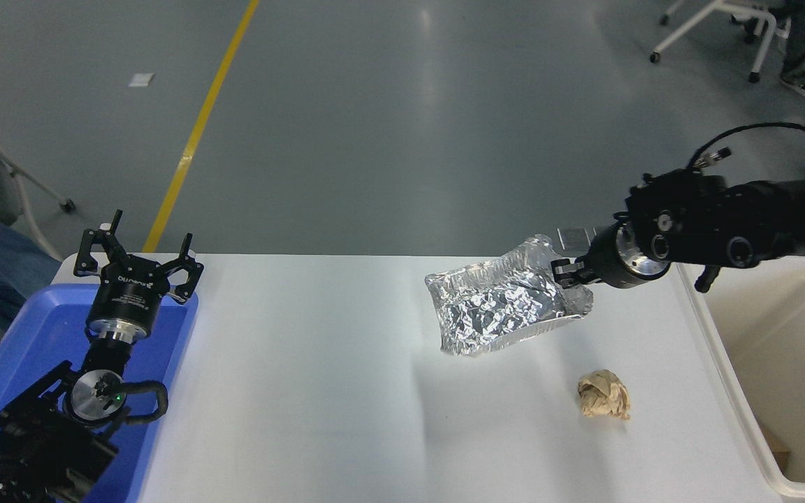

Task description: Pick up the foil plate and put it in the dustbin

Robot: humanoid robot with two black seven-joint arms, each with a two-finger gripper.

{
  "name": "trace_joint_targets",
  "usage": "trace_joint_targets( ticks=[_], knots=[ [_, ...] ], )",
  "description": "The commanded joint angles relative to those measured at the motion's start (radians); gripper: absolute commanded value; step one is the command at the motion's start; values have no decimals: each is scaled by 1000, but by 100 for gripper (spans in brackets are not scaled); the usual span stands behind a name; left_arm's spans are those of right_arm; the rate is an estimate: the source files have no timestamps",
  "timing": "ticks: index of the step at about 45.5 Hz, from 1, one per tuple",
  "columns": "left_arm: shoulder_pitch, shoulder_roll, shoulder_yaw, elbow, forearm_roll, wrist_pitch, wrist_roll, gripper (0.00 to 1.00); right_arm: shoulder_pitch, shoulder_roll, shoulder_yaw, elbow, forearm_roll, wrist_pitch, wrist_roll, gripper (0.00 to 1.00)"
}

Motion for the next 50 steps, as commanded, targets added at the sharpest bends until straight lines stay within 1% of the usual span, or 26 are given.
trace_joint_targets(
  ticks=[1, 12, 26, 33, 37, 41, 45, 50],
  knots=[
    [0, 0, 0, 0, 0, 0, 0, 100, 379, -126, -70, 178, 60, 272, 0, 0],
    [0, 0, 0, 0, 0, 0, 0, 100, 531, -102, -66, 180, 103, 272, -1, 0],
    [0, 0, 0, 0, 0, 0, 0, 100, 571, -92, -67, 180, 106, 272, -6, 0],
    [0, 0, 0, 0, 0, 0, 0, 100, 568, -105, -102, 172, 92, 272, -9, 0],
    [0, 0, 2, 0, 0, 0, 0, 100, 565, -140, -142, 155, 78, 272, -9, 0],
    [0, 0, 0, 0, 0, 0, 0, 100, 550, -212, -181, 126, -9, 272, -6, 0],
    [0, 0, 2, 0, 0, 0, 0, 100, 507, -318, -192, 85, -150, 272, -1, 0],
    [0, 0, 0, 0, 0, 0, 0, 100, 423, -457, -173, -6, -288, 272, 2, 0]
  ],
)
